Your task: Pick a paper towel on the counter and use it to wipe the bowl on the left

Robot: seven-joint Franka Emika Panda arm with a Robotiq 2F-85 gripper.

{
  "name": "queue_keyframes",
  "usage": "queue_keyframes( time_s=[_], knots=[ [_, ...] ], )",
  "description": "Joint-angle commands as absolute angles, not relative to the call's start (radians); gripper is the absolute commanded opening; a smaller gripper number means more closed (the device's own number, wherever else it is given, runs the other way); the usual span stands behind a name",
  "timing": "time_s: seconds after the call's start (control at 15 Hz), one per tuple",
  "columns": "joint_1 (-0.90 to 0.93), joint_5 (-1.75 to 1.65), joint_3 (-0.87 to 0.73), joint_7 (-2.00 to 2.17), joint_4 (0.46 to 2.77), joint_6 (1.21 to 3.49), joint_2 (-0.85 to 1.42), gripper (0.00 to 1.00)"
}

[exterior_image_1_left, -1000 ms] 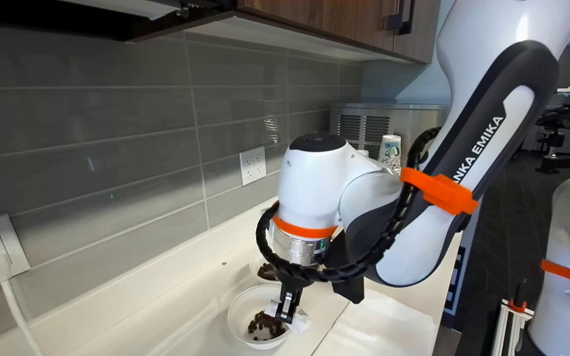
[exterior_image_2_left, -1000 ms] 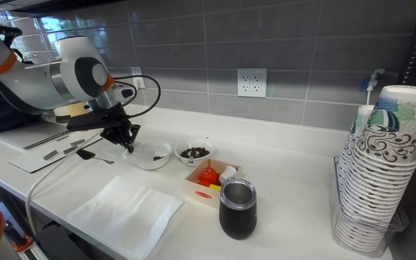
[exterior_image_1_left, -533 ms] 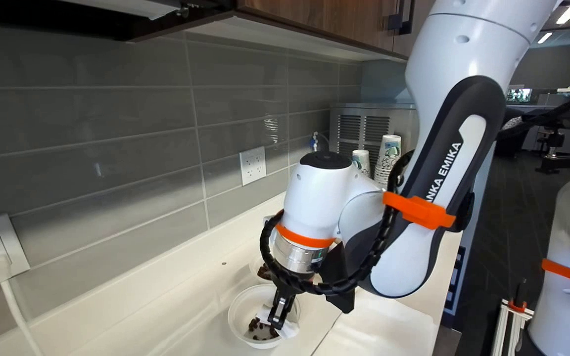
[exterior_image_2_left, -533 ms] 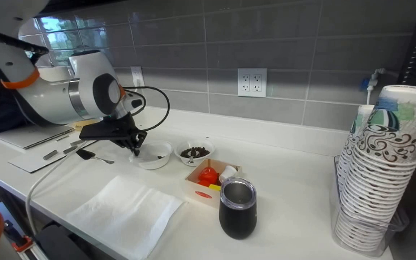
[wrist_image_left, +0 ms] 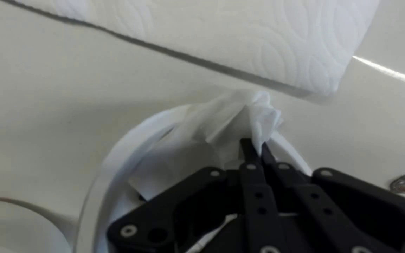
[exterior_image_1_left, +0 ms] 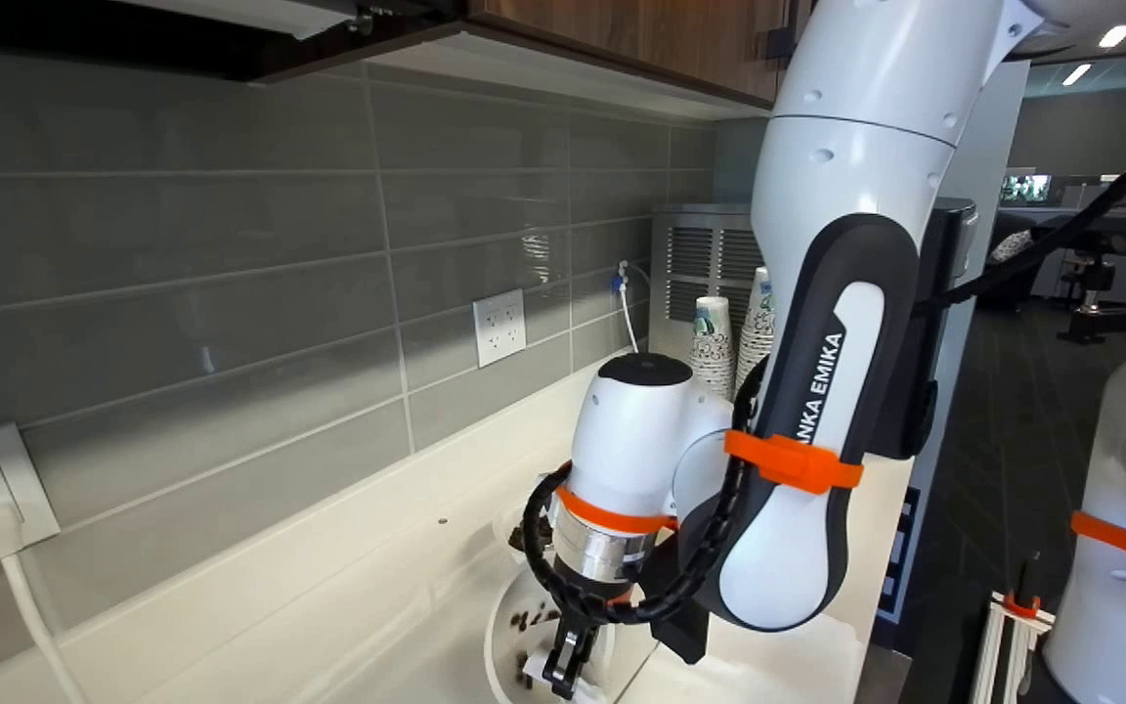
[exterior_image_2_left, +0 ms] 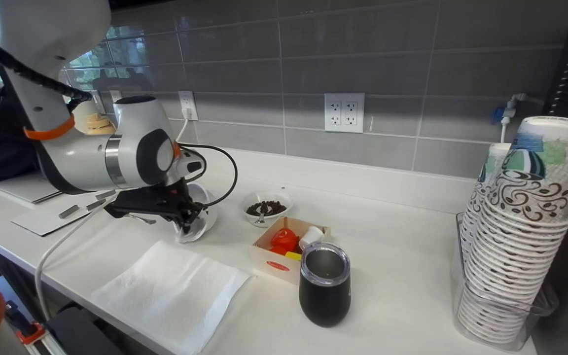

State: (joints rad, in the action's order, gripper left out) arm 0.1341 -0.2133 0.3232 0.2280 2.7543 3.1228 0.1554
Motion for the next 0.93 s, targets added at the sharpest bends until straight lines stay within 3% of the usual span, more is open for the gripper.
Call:
queue_keyframes(
  time_s=[0.0,0.87],
  knots=[
    [0.065,-0.174,0.381,0.216,2.754,3.115,0.163,0.01],
    [-0.177,-0.063,0.651,0.198,2.743,3.100,0.146,0.01]
  ],
)
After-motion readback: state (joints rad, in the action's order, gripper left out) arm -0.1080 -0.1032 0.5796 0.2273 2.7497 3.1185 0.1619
